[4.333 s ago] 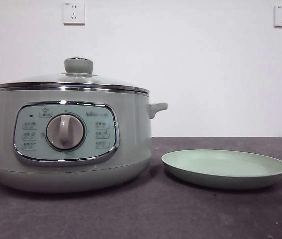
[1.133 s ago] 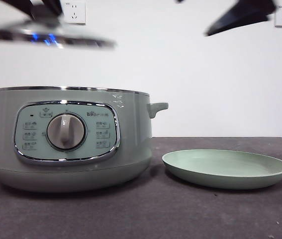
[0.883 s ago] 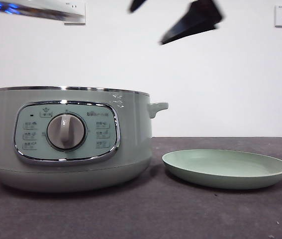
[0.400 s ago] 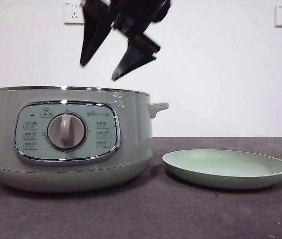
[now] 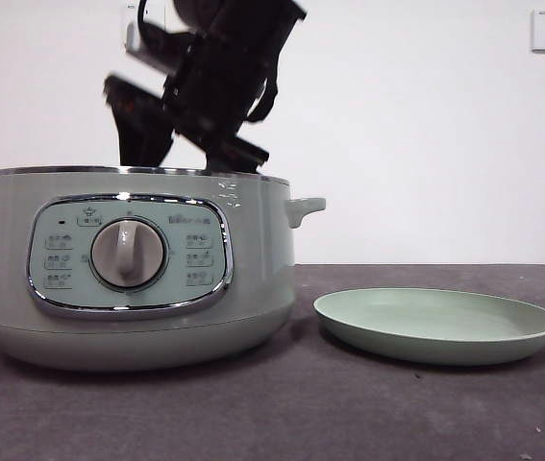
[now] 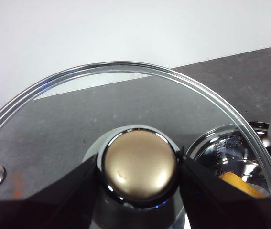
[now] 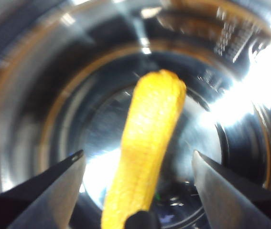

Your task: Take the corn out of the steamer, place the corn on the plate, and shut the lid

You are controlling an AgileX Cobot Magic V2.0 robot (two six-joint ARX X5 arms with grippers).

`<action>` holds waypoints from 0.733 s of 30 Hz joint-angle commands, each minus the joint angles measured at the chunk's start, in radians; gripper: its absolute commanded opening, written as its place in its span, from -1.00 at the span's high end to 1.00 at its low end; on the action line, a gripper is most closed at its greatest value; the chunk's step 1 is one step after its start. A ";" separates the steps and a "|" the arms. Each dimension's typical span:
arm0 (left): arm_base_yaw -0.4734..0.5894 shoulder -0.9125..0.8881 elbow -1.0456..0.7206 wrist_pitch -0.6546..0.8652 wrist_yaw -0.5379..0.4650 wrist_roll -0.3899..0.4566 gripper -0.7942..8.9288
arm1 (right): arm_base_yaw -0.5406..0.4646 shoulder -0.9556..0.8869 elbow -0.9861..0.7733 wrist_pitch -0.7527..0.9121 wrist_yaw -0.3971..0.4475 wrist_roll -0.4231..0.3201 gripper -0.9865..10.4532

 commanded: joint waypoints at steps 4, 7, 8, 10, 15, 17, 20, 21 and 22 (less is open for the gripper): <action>0.000 -0.011 0.014 0.045 -0.010 0.013 0.85 | 0.028 0.057 0.003 0.008 0.078 -0.035 0.17; 0.000 -0.011 0.014 0.042 -0.010 0.011 0.85 | 0.031 0.076 0.003 0.007 0.094 -0.035 0.21; 0.000 -0.011 0.014 0.040 -0.010 0.011 0.85 | 0.032 0.082 0.003 0.009 0.094 -0.035 0.28; 0.000 -0.011 0.014 0.034 -0.010 0.011 0.85 | 0.035 0.090 0.003 0.010 0.095 -0.036 0.48; 0.000 -0.011 0.014 0.014 -0.010 0.011 0.85 | 0.042 0.091 0.003 0.018 0.149 -0.035 0.82; 0.000 -0.011 0.014 0.008 -0.010 0.011 0.85 | 0.043 0.090 0.006 0.019 0.146 -0.033 0.85; 0.000 -0.011 0.014 0.009 -0.009 0.011 0.85 | 0.041 0.066 0.013 0.008 0.147 -0.023 0.85; 0.000 -0.011 0.014 0.009 -0.008 0.011 0.85 | 0.040 0.050 0.017 -0.002 0.148 -0.023 0.85; 0.000 -0.011 0.014 0.009 -0.008 0.011 0.85 | 0.037 0.034 0.019 -0.009 0.148 -0.023 0.85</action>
